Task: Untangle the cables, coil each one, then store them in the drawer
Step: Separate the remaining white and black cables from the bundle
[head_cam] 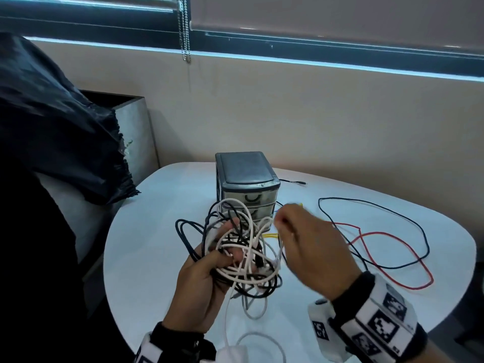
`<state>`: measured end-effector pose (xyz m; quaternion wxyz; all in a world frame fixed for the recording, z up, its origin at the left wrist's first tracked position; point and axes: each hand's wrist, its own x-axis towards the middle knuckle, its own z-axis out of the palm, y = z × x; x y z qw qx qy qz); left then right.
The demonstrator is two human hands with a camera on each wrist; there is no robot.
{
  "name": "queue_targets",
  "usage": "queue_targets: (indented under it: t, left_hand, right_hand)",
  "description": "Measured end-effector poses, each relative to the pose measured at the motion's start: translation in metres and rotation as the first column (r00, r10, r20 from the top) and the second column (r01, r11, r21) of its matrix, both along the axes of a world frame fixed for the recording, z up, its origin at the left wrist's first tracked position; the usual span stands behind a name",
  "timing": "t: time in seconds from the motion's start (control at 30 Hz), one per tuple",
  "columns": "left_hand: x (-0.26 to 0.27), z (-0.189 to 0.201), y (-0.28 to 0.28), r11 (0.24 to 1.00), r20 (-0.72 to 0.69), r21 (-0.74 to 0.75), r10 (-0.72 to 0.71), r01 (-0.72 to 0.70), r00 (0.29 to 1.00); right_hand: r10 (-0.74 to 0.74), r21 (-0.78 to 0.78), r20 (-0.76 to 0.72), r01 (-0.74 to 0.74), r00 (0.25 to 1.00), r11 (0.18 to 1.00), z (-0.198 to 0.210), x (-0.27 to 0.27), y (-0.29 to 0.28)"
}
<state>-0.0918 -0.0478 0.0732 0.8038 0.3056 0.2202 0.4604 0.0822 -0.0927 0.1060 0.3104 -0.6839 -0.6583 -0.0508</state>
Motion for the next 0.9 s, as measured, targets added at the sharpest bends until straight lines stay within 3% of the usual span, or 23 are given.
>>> queue_targets:
  t: [0.07, 0.13, 0.23, 0.33, 0.53, 0.63, 0.7, 0.8, 0.9]
  left_hand:
    - [0.0, 0.001, 0.002, 1.0, -0.006, 0.003, -0.008, 0.008, 1.0]
    - [0.0, 0.001, 0.003, 1.0, -0.012, 0.0, -0.008, 0.008, 1.0]
    - [0.001, 0.003, 0.002, 0.999, -0.064, 0.044, -0.016, 0.019, 0.998]
    - [0.002, 0.003, -0.002, 0.996, -0.097, 0.078, -0.042, 0.049, 0.994]
    - [-0.005, 0.001, -0.007, 0.997, -0.063, 0.077, -0.009, 0.014, 0.998]
    - [-0.003, 0.009, -0.009, 0.994, -0.029, 0.108, -0.006, 0.009, 1.0]
    - [-0.001, 0.015, -0.01, 0.994, -0.006, 0.112, 0.008, -0.008, 1.0]
    - [0.002, 0.021, -0.012, 0.994, 0.001, 0.102, 0.04, -0.04, 0.999]
    - [-0.001, 0.022, -0.012, 0.993, -0.007, 0.082, 0.08, -0.08, 0.997]
  right_hand:
    - [-0.117, 0.079, -0.165, 0.131, 0.979, 0.988, 0.006, 0.01, 0.001]
    - [-0.026, 0.05, -0.217, 0.038, 0.976, 0.998, 0.011, 0.009, -0.003]
    - [0.187, -0.077, -0.148, -0.2, 0.971, 0.977, 0.01, -0.008, -0.011]
    - [0.216, -0.049, 0.042, -0.214, 0.975, 0.976, 0.008, -0.007, -0.011]
    - [0.266, -0.092, 0.058, -0.261, 0.962, 0.961, 0.01, 0.001, -0.021]
    - [0.045, 0.133, 0.159, -0.067, 0.986, 0.989, 0.013, -0.001, -0.02]
    - [-0.137, 0.246, 0.032, 0.125, 0.99, 0.961, 0.013, 0.0, -0.016]
    - [-0.258, 0.188, -0.305, 0.323, 0.917, 0.928, 0.009, 0.006, -0.009]
    - [-0.321, 0.155, -0.389, 0.404, 0.864, 0.901, 0.008, 0.008, -0.011]
